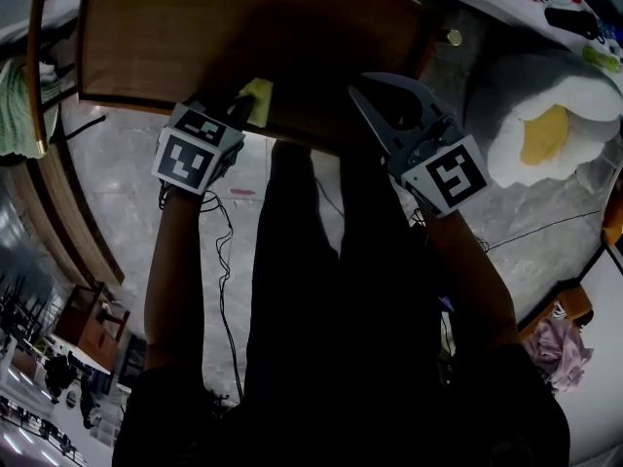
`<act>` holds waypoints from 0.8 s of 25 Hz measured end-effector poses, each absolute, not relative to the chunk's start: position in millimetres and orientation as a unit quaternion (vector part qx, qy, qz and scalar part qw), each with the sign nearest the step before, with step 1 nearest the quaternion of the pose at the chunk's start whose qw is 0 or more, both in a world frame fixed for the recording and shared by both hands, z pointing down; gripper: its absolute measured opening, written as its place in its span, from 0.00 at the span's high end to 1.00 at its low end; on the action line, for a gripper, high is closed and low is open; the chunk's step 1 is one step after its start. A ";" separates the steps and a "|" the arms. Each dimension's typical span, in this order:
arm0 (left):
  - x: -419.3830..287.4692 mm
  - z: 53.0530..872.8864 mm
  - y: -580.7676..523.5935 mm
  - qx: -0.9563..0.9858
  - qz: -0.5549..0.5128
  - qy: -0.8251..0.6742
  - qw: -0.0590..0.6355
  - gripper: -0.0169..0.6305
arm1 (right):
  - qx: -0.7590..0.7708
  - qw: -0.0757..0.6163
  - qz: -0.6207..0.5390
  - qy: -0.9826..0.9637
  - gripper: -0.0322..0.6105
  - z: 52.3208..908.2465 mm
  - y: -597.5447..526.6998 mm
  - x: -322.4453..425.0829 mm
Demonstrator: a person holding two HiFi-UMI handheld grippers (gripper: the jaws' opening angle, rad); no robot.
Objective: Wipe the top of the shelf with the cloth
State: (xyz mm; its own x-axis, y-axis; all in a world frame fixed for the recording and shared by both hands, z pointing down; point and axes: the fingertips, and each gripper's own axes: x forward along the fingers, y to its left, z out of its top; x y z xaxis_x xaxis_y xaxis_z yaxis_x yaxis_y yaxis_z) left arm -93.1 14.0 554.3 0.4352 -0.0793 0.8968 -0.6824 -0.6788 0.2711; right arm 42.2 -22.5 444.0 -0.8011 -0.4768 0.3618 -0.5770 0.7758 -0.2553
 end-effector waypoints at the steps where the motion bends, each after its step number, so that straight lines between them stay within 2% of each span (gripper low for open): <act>1: -105.3 555.0 9.6 0.782 0.475 -0.248 0.316 0.92 | 0.281 0.141 0.179 -0.932 0.91 444.7 -23.6 34.5; 20: -357.4 559.2 -61.5 0.705 0.509 -0.410 0.277 0.92 | 0.254 0.136 0.166 -0.943 0.91 453.3 -35.1 -89.8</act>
State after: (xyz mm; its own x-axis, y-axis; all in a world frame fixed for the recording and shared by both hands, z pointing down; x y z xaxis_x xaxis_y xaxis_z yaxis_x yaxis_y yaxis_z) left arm -357.4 -61.5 559.2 0.1459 -0.2959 0.9440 -0.8594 -0.5106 -0.0273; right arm -89.8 -35.1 453.3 -0.8342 -0.4339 0.3405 -0.5242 0.8157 -0.2447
